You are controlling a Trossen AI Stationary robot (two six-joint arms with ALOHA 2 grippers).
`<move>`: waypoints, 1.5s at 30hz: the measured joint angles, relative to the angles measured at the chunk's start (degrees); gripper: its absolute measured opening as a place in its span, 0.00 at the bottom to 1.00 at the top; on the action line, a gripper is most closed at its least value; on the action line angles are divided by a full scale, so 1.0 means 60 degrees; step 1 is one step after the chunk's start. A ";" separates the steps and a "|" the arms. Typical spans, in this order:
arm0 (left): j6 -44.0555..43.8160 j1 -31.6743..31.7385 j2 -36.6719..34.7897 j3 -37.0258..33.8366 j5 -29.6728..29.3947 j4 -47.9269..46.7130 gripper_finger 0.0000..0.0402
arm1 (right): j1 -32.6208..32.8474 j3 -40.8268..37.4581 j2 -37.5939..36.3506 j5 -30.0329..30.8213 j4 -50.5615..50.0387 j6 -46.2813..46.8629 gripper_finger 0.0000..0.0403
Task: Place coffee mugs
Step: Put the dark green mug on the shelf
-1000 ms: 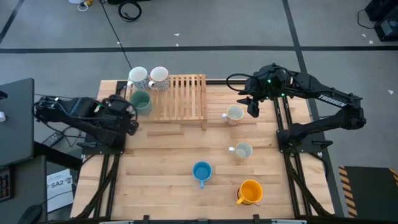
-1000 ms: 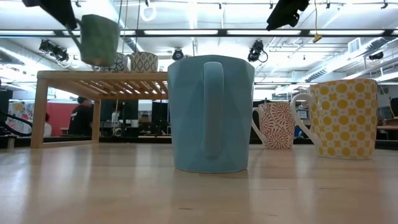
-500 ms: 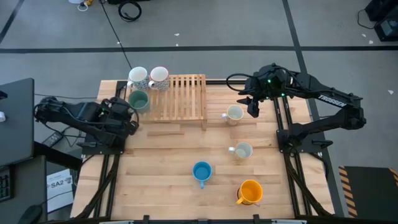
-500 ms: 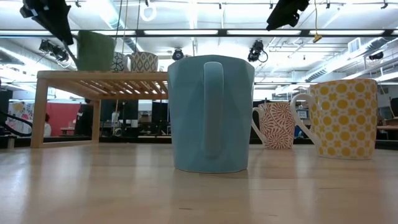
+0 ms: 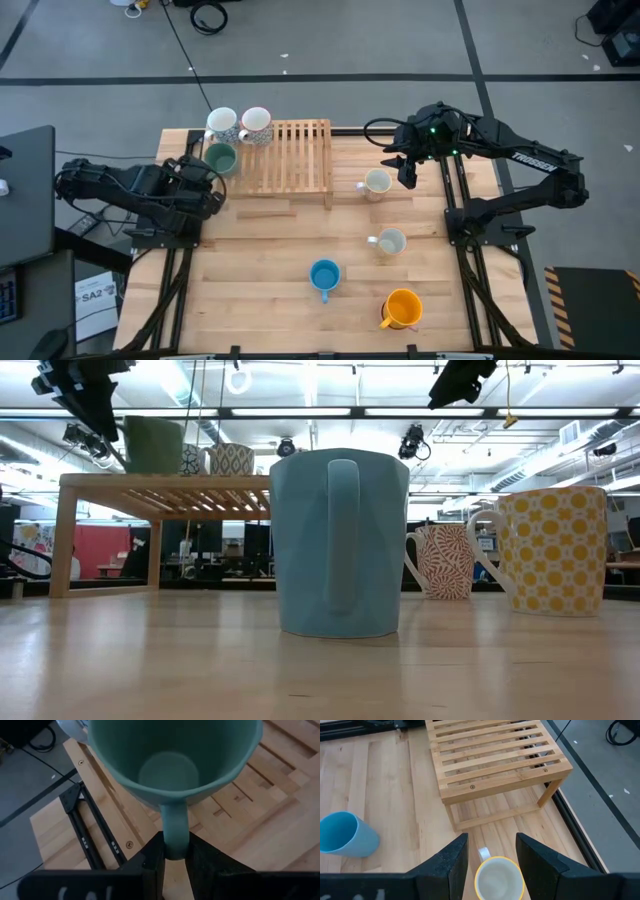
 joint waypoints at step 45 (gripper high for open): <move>0.0514 0.0003 0.0004 0.0688 0.0373 -0.0006 0.20 | 0.0002 0.0000 0.0000 0.0000 -0.0001 0.0000 0.42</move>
